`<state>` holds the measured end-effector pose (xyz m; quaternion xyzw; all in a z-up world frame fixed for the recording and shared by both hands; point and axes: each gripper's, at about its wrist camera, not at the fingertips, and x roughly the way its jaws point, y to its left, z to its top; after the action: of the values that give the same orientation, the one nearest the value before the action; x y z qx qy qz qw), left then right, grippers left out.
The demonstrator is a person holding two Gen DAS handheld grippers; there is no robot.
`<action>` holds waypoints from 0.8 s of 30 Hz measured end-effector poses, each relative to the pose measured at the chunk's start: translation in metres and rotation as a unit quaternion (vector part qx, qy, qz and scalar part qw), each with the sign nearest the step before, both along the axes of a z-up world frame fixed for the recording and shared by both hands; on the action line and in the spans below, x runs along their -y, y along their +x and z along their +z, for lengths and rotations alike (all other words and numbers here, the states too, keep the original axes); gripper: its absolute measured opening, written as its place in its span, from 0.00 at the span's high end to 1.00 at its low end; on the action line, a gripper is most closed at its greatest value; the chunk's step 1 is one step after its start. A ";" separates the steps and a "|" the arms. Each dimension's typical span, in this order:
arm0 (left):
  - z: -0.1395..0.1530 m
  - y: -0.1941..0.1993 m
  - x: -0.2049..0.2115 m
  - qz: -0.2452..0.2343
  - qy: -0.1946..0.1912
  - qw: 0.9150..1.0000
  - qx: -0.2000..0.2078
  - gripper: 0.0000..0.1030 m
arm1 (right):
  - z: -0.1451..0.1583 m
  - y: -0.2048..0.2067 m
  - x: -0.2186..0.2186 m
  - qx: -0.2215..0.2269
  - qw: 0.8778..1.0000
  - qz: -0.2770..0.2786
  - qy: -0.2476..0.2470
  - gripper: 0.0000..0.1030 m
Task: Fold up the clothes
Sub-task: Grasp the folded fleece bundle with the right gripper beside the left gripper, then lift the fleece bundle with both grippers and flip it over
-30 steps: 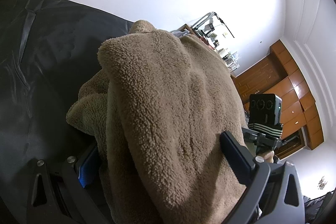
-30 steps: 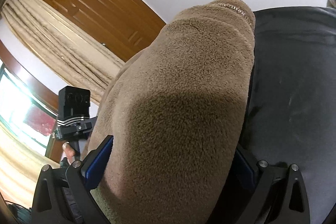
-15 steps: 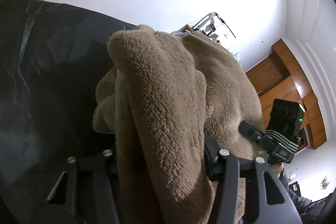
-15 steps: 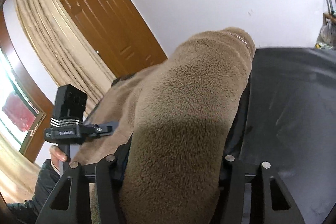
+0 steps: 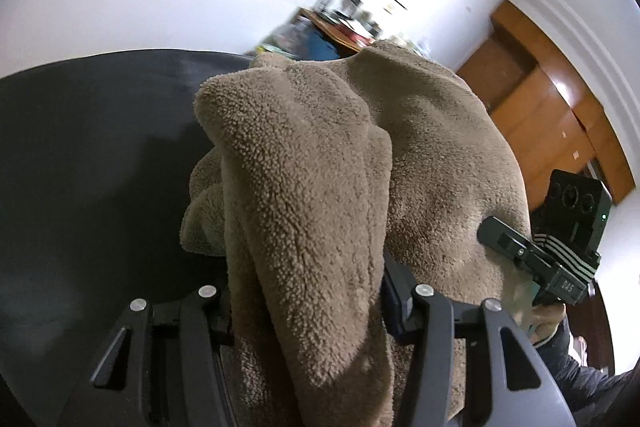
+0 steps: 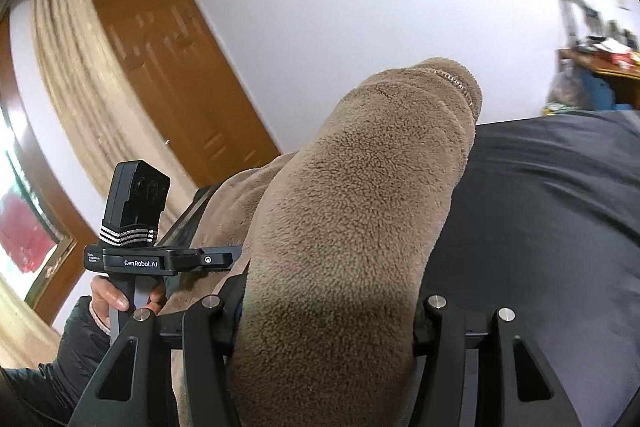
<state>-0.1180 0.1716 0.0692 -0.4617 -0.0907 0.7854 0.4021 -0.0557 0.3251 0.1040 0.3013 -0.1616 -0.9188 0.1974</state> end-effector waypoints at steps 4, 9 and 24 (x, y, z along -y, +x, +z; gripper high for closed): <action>0.007 0.013 -0.081 -0.036 -0.010 0.999 -0.007 0.44 | 0.004 0.036 -0.061 -0.011 0.999 -0.051 -0.004 0.44; 0.001 0.016 -0.160 -0.060 -0.021 0.998 -0.004 0.44 | 0.002 0.062 -0.136 -0.023 0.994 -0.109 0.006 0.44; -0.043 0.004 -0.231 -0.037 -0.102 0.994 0.031 0.04 | -0.054 0.065 -0.230 0.026 0.984 -0.173 0.042 0.19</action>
<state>-0.1140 0.4023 0.0264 -0.5280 -0.0053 0.7602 0.3786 0.0094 0.5548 0.0505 0.3011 -0.1775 -0.9367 0.0183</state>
